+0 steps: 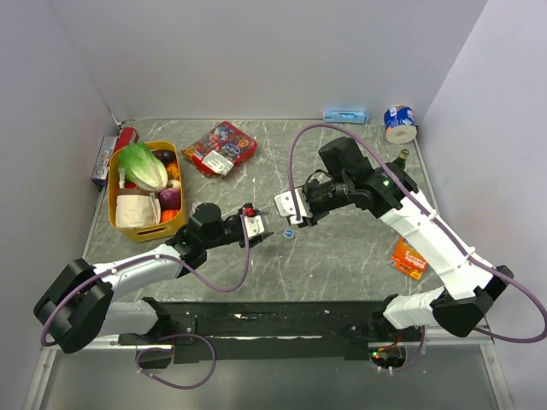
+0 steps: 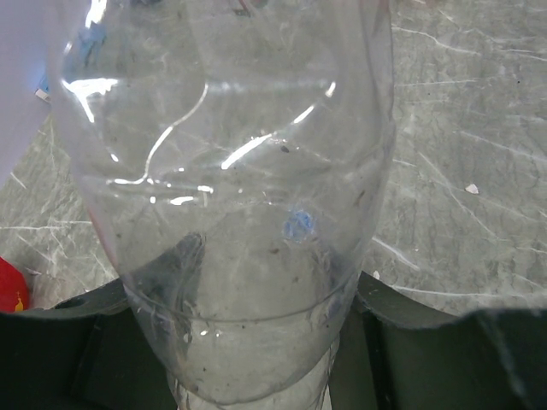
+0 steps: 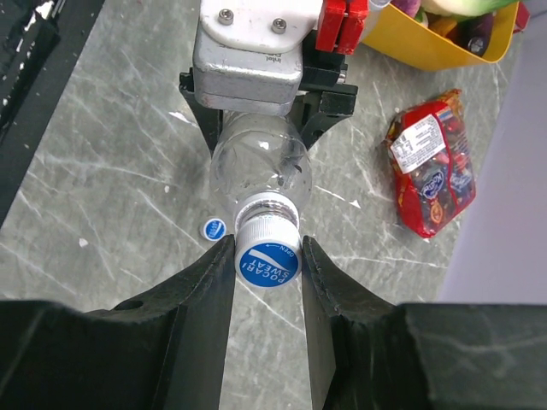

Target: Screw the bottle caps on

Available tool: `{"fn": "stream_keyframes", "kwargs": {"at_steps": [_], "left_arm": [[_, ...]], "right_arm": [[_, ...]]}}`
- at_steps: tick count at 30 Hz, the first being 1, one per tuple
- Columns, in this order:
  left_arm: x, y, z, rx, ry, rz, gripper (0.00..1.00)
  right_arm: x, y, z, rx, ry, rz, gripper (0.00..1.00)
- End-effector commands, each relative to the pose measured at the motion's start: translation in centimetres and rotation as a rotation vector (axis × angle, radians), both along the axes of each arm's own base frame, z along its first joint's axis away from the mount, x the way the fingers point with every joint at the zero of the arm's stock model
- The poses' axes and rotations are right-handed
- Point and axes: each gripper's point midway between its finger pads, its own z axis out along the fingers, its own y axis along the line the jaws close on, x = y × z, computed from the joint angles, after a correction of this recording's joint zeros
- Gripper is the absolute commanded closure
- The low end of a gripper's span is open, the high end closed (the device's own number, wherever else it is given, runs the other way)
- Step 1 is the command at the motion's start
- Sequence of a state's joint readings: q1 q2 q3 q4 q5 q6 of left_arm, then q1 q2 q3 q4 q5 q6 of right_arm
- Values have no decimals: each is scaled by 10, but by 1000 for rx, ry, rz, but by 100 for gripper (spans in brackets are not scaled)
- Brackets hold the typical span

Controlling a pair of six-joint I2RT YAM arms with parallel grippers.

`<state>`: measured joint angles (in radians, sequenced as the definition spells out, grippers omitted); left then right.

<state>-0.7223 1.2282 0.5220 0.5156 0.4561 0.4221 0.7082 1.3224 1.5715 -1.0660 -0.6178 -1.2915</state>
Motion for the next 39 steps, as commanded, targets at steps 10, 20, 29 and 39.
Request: {"fn": "stream_keyframes", "kwargs": {"at_steps": [10, 20, 29, 39], "left_arm": [[3, -15, 55, -127, -126, -57, 99], [5, -18, 56, -74, -214, -104, 99], [6, -20, 54, -34, -222, -127, 99], [9, -13, 64, -92, -259, -69, 99]], "right_arm": [[-12, -9, -18, -60, -83, 94, 67], [-15, -6, -21, -48, -82, 122, 66], [-16, -10, -27, -72, -98, 134, 64], [-9, 5, -18, -29, 93, -3, 64]]}}
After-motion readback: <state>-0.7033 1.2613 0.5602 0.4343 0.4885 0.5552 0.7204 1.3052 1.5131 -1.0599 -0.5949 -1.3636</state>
